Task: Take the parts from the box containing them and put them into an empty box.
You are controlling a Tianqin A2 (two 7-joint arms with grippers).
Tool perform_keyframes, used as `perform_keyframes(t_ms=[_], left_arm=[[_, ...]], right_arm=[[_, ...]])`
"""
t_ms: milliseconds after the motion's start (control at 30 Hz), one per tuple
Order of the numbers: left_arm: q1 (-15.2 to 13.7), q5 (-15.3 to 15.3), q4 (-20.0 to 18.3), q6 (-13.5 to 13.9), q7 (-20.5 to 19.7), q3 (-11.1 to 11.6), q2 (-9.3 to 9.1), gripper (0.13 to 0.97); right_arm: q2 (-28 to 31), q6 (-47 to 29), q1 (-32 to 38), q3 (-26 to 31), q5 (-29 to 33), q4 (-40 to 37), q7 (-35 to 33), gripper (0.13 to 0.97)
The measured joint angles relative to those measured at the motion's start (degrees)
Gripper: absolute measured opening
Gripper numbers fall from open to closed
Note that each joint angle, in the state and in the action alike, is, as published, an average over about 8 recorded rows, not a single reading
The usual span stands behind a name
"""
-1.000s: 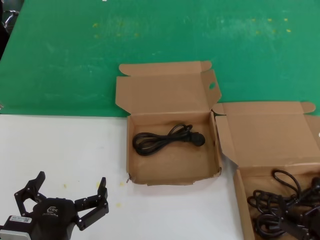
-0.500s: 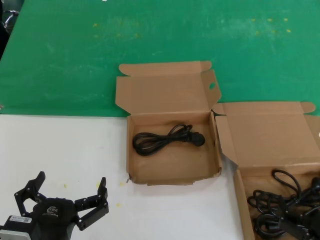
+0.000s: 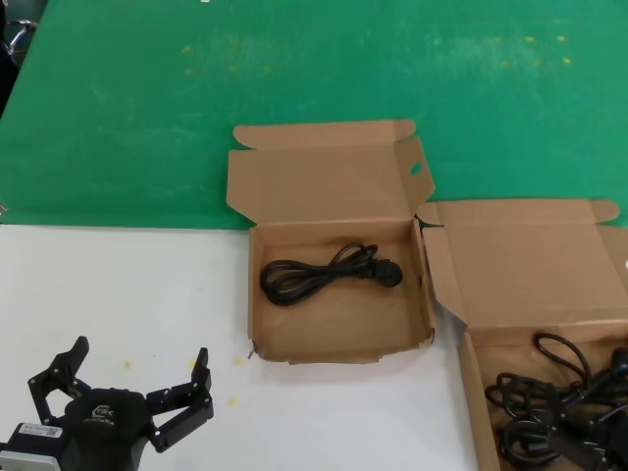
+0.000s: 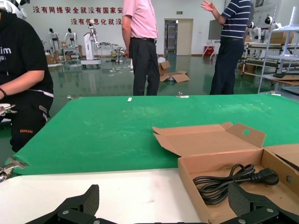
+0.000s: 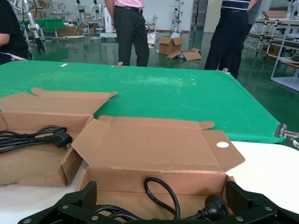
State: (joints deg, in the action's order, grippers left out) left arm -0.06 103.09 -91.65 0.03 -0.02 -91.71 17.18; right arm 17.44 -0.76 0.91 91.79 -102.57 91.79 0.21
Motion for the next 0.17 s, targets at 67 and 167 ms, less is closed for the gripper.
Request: perform_keyframes(t_ms=[67,167], left_arm=[[0.0,0.0,0.0,0.0,0.0,0.0,0.0,0.966],[0.0,0.0,0.0,0.0,0.0,0.0,0.0,0.966]], right_arm=[[0.0,0.0,0.0,0.0,0.0,0.0,0.0,0.966],[0.0,0.0,0.0,0.0,0.0,0.0,0.0,0.966]])
